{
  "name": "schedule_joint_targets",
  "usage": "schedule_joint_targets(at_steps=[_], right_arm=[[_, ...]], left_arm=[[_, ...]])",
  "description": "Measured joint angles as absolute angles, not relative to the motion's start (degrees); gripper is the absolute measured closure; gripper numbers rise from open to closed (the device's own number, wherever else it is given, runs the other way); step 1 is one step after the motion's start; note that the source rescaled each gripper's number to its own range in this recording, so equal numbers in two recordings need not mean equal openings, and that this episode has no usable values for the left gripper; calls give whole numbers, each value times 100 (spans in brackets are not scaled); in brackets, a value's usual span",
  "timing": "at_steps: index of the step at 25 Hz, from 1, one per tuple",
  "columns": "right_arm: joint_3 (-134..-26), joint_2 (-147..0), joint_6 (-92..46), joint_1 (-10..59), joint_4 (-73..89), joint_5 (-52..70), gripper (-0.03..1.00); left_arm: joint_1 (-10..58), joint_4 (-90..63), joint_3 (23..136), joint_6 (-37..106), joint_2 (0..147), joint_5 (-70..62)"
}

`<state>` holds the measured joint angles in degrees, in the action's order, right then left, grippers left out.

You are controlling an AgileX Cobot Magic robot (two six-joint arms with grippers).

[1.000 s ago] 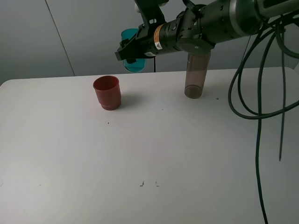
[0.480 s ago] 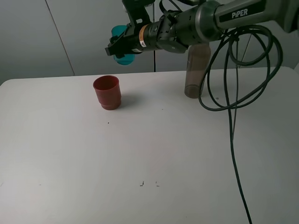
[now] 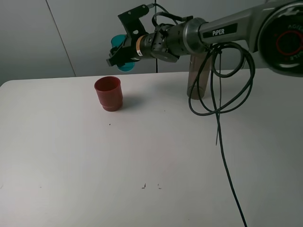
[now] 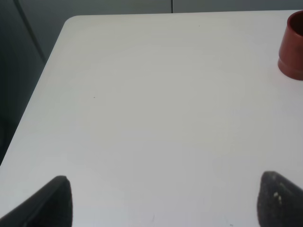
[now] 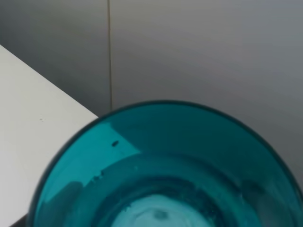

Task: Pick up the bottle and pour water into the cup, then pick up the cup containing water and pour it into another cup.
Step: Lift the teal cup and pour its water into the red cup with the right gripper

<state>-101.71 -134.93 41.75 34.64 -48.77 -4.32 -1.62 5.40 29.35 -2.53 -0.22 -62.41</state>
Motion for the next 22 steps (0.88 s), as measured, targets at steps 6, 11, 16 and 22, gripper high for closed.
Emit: schedule_joint_targets(at_steps=[6, 11, 16, 22], right_arm=[[-10194, -13503, 3813, 3464, -4877, -300, 84], [-10194, -13503, 3419, 3496, -4893, -285, 84], [-10194, -13503, 2823, 3536, -4904, -285, 84], [-10242, -13503, 2379, 3536, -4973, -270, 84]], left_arm=[[-162, 540, 2935, -253, -22, -6241], [-162, 540, 2935, -253, -22, -6241], [-162, 540, 2935, -253, -22, -6241], [-162, 540, 2935, -253, -22, -6241]])
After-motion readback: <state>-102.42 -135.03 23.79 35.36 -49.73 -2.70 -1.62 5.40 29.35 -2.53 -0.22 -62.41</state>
